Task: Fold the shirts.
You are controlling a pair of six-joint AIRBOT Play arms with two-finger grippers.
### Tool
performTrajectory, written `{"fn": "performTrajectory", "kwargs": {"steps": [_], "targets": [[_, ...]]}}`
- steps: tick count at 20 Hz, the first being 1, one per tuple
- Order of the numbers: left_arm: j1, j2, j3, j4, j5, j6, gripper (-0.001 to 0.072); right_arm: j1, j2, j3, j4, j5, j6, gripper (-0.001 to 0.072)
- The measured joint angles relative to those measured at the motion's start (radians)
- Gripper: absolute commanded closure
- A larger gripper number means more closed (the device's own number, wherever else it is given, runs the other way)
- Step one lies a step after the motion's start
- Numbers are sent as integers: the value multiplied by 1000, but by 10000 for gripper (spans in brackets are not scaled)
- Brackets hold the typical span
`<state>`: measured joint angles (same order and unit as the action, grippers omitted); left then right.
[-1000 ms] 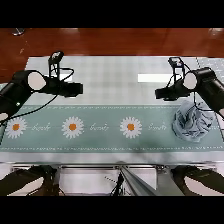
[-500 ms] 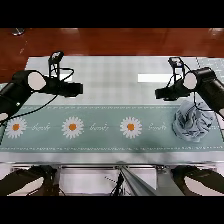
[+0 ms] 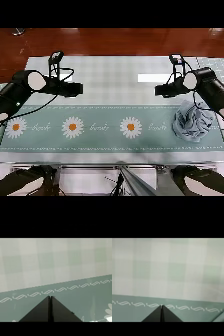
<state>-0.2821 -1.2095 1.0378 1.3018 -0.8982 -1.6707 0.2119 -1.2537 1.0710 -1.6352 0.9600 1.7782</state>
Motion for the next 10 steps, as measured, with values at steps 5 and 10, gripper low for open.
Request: {"fn": "performTrajectory", "kwargs": {"steps": [5,10], "targets": [[0,0,0,0,0,0,684,0,0,0,-4,-115,-1,688],[0,-1,-3,0,61,0,2,-1,-2,0,-97,-249,-5,74]]}}
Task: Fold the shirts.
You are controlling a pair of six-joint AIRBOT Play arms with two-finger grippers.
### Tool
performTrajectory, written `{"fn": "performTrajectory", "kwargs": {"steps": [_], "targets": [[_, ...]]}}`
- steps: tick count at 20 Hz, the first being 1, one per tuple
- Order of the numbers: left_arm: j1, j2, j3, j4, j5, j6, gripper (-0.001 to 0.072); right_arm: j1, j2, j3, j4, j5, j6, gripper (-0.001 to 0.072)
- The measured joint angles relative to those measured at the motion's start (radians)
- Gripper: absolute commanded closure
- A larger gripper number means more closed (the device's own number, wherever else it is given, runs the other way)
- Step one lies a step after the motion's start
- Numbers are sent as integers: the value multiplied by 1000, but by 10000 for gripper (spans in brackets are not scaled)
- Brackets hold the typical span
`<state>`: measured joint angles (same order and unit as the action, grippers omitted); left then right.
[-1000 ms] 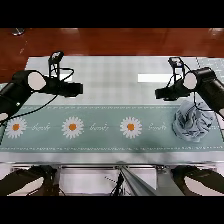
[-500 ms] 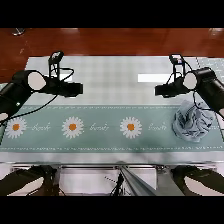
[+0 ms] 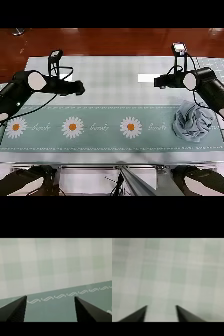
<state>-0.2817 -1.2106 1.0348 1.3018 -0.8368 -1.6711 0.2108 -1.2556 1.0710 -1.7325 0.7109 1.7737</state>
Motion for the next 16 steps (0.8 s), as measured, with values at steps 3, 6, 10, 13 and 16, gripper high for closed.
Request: {"fn": "performTrajectory", "kwargs": {"steps": [3,6,10,13,16], "targets": [[0,-3,-1,0,46,0,2,-44,-11,3,-158,-56,26,76],[1,-5,-1,0,96,0,2,-167,-18,6,-233,19,89,94],[-4,-6,-1,0,124,0,2,-362,5,-10,-147,253,-2,94],[-24,-6,-3,0,123,0,2,-483,51,-81,-43,391,-84,93],[-53,-8,-5,0,120,0,2,-544,68,-181,43,445,-137,95]]}}
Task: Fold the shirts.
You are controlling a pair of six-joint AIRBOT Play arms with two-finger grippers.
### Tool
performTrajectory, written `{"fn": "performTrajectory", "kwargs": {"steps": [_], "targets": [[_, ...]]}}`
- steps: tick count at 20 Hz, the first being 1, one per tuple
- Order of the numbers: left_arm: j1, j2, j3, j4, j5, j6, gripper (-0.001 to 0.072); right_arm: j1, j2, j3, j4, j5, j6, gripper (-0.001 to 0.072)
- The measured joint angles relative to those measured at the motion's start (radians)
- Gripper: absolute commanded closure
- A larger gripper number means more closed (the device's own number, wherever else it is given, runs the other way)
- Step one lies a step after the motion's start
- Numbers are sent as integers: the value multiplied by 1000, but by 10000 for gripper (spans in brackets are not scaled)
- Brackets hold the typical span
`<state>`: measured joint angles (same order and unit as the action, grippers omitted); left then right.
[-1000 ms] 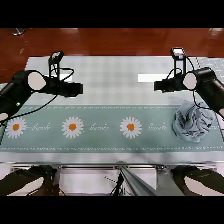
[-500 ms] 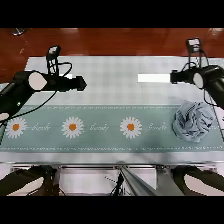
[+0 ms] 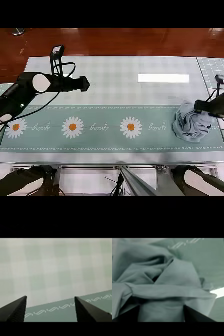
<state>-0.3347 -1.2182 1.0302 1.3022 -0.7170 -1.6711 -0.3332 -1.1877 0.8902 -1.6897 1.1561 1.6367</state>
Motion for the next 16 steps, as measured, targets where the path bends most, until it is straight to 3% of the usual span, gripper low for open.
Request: {"fn": "performTrajectory", "kwargs": {"steps": [1,3,4,11,16], "targets": [[-7,-2,0,0,-3,0,2,-11,-6,-30,34,2,-20,144],[-11,-2,0,0,-23,0,2,-24,-23,-66,114,10,-61,600],[-3,2,0,1,-46,2,2,-29,-28,-77,164,12,-95,689],[163,167,-27,19,-316,100,2,-38,121,113,505,49,-273,690],[164,435,-212,-87,-356,124,2,-36,320,340,702,6,-306,690]]}}
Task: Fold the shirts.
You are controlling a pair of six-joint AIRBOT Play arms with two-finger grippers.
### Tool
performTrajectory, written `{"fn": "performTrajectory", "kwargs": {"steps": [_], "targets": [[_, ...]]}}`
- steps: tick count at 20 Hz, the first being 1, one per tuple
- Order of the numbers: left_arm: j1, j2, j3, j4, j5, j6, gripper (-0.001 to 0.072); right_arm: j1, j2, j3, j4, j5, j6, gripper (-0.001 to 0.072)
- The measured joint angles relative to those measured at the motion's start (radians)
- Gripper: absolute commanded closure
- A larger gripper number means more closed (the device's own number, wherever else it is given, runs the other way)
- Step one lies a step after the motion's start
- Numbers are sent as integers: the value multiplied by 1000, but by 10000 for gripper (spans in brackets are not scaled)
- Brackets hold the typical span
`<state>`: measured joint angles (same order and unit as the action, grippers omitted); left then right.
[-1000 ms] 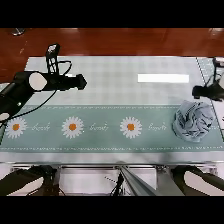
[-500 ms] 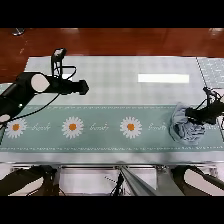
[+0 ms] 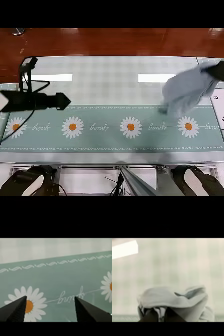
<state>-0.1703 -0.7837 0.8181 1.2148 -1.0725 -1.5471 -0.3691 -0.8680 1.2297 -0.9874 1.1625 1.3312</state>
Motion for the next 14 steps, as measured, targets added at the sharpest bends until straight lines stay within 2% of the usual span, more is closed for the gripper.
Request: {"fn": "performTrajectory", "kwargs": {"steps": [3,8,11,14], "targets": [[-49,104,-111,-51,53,2,2,39,70,134,64,-23,-9,690],[-98,146,-182,-82,152,-34,2,209,102,288,95,-76,-15,690],[-107,151,-192,-100,209,-57,2,345,105,276,78,-62,14,690],[-110,153,-196,-112,237,-66,3,512,106,137,66,-72,71,690]]}}
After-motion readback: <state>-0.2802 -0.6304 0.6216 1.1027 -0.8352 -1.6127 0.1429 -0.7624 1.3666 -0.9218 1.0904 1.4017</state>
